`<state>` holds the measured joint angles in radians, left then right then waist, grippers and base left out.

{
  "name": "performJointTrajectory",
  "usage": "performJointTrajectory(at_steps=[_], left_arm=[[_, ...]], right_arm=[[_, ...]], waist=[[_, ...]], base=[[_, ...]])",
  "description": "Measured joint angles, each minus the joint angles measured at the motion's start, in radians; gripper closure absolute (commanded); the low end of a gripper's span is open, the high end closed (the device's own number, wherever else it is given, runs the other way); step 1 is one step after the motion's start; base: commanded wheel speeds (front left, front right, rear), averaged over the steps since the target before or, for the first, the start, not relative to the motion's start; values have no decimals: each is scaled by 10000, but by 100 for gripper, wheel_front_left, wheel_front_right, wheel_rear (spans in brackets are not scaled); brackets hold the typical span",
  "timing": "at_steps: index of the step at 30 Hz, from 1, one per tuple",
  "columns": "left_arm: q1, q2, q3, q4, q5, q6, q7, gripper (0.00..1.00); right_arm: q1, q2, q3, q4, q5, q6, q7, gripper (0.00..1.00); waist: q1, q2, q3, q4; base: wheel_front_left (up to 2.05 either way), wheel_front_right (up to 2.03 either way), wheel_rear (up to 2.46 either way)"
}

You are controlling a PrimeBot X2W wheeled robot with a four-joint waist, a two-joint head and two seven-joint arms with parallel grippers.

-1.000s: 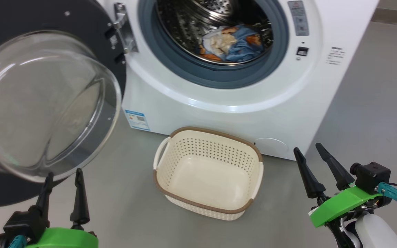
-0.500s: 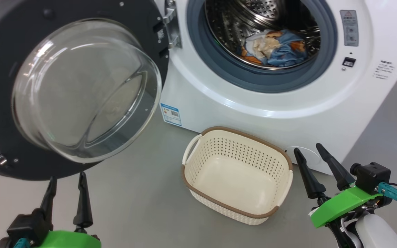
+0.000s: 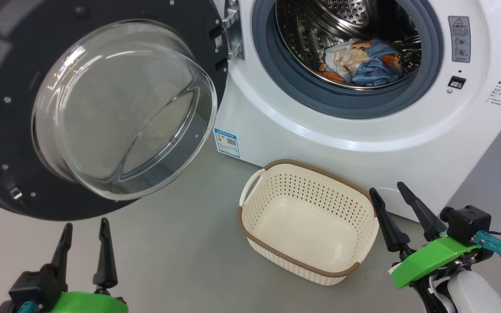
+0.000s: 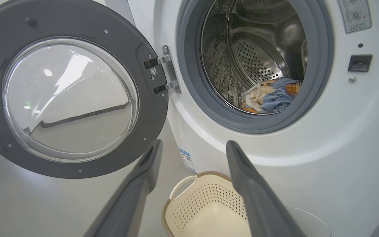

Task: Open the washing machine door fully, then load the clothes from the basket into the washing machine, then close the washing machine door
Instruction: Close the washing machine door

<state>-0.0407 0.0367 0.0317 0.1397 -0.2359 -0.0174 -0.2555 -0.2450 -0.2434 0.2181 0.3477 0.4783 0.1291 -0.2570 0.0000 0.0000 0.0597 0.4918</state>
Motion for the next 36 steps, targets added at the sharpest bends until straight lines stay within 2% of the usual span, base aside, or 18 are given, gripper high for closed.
performJointTrajectory(at_steps=[14,15,18,25,28,36], left_arm=[[0,0,25,-105,0,10,0,0],[0,0,38,-111,0,8,0,8],[-5,0,79,-171,27,-50,0,100],[-266,17,389,-368,38,-359,0,100],[-662,199,527,-562,-140,-506,2,100],[-1954,876,1438,-1843,-1772,-784,522,100]], right_arm=[[0,-48,15,8,13,0,-2,0],[0,-48,15,8,13,0,0,0],[0,-54,17,8,13,0,0,0],[-2,-90,29,8,13,0,0,0],[-3,-128,56,8,13,0,0,0],[-5,-291,71,10,13,0,-2,0]], waist=[[0,0,82,-68],[0,0,96,-69],[1,0,139,-81],[1,0,216,-146],[0,0,252,-200],[1,0,323,-451]], base=[[0,0,0],[0,0,0],[0,0,0],[0,0,0],[0,0,0],[0,0,0]])
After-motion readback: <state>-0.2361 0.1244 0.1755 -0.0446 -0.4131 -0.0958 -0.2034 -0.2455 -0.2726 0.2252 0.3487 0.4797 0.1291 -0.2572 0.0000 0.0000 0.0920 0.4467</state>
